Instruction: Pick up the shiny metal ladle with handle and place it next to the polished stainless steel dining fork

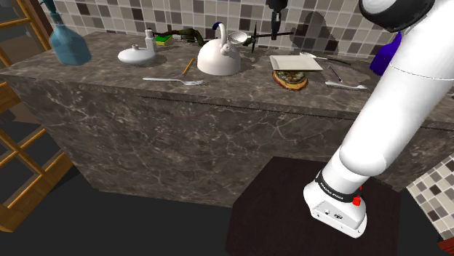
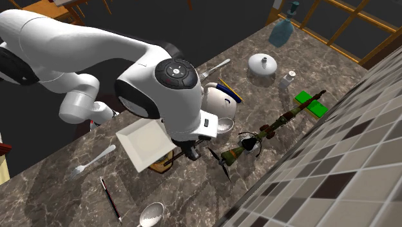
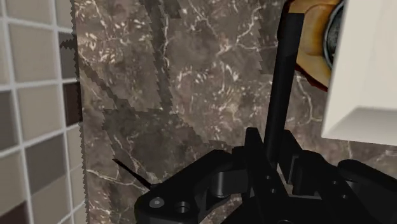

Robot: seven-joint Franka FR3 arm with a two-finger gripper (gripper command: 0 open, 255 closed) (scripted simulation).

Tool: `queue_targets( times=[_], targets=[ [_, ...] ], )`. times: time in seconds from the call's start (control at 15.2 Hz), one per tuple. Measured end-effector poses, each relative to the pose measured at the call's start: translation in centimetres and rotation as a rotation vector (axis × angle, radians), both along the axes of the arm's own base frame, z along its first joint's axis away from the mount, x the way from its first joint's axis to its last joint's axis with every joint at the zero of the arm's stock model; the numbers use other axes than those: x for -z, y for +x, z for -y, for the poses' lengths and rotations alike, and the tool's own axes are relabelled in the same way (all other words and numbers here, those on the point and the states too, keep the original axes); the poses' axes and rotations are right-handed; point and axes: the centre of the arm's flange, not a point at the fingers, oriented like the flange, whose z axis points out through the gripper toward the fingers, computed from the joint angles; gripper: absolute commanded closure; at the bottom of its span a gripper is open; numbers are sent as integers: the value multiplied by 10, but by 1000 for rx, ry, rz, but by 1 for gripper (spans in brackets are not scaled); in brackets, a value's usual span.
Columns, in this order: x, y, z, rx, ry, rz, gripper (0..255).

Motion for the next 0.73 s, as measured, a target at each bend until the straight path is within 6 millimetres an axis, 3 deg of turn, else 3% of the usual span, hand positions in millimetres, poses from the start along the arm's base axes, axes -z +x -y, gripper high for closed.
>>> queue_targets(
  times=[0.73],
  targets=[
    [0,-126,74,0,1,0,255]
  ],
)
